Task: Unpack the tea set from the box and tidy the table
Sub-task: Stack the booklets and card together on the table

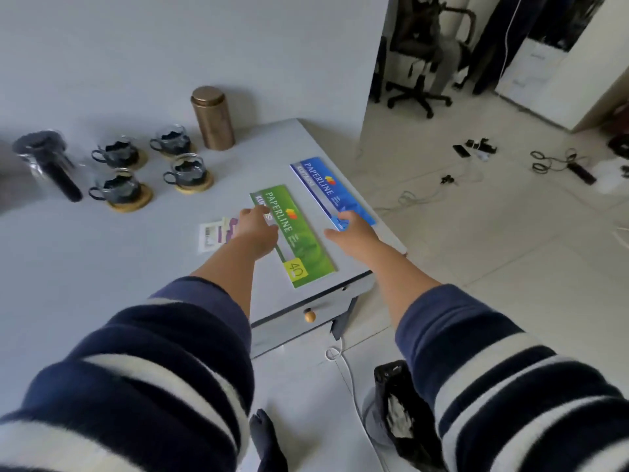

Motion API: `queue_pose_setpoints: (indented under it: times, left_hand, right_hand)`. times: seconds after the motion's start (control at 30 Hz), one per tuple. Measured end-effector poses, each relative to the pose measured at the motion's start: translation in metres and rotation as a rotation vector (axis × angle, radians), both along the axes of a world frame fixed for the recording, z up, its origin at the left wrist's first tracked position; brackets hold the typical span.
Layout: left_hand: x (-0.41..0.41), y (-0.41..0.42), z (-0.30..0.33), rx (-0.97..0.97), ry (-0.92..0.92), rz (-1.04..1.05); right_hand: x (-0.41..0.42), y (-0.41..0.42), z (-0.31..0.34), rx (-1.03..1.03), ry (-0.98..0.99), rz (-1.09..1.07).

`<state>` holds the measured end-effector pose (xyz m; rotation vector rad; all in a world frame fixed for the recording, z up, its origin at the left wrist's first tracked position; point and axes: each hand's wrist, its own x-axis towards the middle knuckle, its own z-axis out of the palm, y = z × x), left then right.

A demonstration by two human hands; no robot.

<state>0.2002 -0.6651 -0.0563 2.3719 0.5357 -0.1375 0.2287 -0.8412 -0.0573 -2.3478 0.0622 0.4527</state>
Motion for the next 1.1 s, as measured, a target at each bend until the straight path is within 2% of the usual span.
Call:
queue_pose_setpoints:
  times: [0.1,0.23,0.33,0.5,0.63,0.73,0.83,0.97,1.1]
  left_hand:
    - [0.017,0.044,-0.01,0.018,0.017,0.071]
    - [0.035,0.085,-0.031,0.09,0.155,0.15]
    - [0.047,0.102,-0.049,0.111,0.253,0.208]
    - [0.066,0.111,-0.062,0.158,0.302,0.202]
    - [0.081,0.121,-0.062,0.002,0.339,0.255]
    - [0.088,0.124,-0.066,-0.08,0.305,0.215]
    - [0.093,0.125,-0.064,-0.202,0.234,0.296]
    - [0.104,0.131,-0.054,-0.526,0.114,0.494]
    - [0.121,0.127,-0.041,-0.681,0.04,0.469]
  right_hand:
    - [0.023,0.038,-0.012,-0.034,0.022,0.051]
    - [0.048,0.08,-0.036,-0.181,0.052,0.07]
    - [0.061,0.103,-0.049,-0.307,0.059,0.017]
    - [0.081,0.122,-0.059,-0.4,0.111,-0.103]
    - [0.097,0.124,-0.057,-0.433,0.263,-0.072]
    - [0.101,0.126,-0.057,-0.454,0.314,-0.043]
    - [0.099,0.125,-0.058,-0.354,0.272,-0.063]
    - [0.095,0.122,-0.055,0.002,0.264,-0.15]
    - [0.096,0.122,-0.046,0.205,0.235,-0.202]
